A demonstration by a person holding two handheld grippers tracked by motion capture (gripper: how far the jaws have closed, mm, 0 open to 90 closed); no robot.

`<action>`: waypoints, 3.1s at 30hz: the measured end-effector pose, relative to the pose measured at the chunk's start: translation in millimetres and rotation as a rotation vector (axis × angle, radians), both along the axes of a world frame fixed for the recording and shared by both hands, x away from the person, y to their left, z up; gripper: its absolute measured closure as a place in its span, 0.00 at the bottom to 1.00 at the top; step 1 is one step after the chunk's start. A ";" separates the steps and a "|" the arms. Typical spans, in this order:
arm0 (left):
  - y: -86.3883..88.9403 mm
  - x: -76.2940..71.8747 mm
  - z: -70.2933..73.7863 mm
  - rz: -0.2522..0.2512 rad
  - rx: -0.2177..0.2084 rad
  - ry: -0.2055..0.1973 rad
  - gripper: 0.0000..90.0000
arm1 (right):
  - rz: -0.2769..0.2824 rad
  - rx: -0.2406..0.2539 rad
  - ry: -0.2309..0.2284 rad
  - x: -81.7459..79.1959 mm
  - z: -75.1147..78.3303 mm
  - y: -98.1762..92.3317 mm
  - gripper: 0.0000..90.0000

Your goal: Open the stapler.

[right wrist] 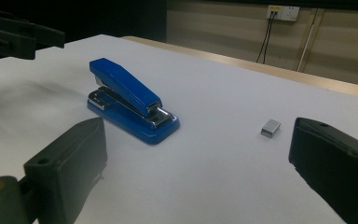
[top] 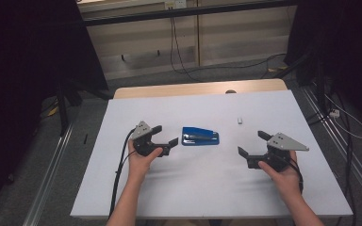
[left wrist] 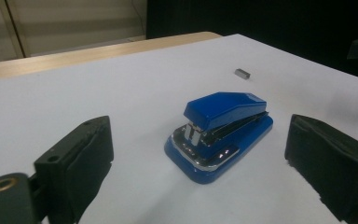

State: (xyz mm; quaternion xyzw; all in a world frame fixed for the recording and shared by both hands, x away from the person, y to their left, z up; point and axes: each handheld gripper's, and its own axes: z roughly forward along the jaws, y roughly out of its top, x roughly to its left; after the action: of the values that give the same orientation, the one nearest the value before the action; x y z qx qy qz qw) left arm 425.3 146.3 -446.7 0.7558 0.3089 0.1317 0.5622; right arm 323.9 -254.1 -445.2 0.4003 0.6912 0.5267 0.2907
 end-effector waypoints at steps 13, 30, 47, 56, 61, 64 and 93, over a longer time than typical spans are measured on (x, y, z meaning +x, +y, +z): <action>-9.5 13.0 -3.7 -0.023 0.067 0.001 0.37 | 0.016 -0.011 0.011 11.1 1.1 12.5 0.05; -9.2 30.4 -3.9 -0.005 0.097 0.055 0.44 | 0.173 -0.042 0.113 39.9 -2.9 55.6 0.76; -11.5 32.3 -4.0 -0.030 0.109 0.080 0.47 | 0.270 -0.197 0.185 69.9 -7.2 105.6 1.00; -12.4 33.3 -5.8 -0.036 0.114 0.088 0.47 | 0.324 -0.350 0.148 83.4 -14.8 126.5 1.00; -12.5 33.6 -6.4 -0.040 0.115 0.094 0.47 | 0.339 -0.364 0.132 86.9 -17.7 133.5 1.00; -11.9 33.7 -6.2 -0.041 0.111 0.097 0.47 | 0.351 -0.376 0.123 89.2 -18.0 139.4 1.00; -26.0 34.6 -13.1 -0.139 0.158 0.148 1.00 | 0.354 -0.346 0.109 96.0 -19.3 149.5 1.00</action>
State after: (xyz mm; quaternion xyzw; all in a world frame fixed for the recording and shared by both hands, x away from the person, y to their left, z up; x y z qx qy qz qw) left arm 459.8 120.3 -459.8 0.8249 0.2853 0.0601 0.4843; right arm 419.9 -104.6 -464.5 0.2449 0.8451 0.4210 0.2204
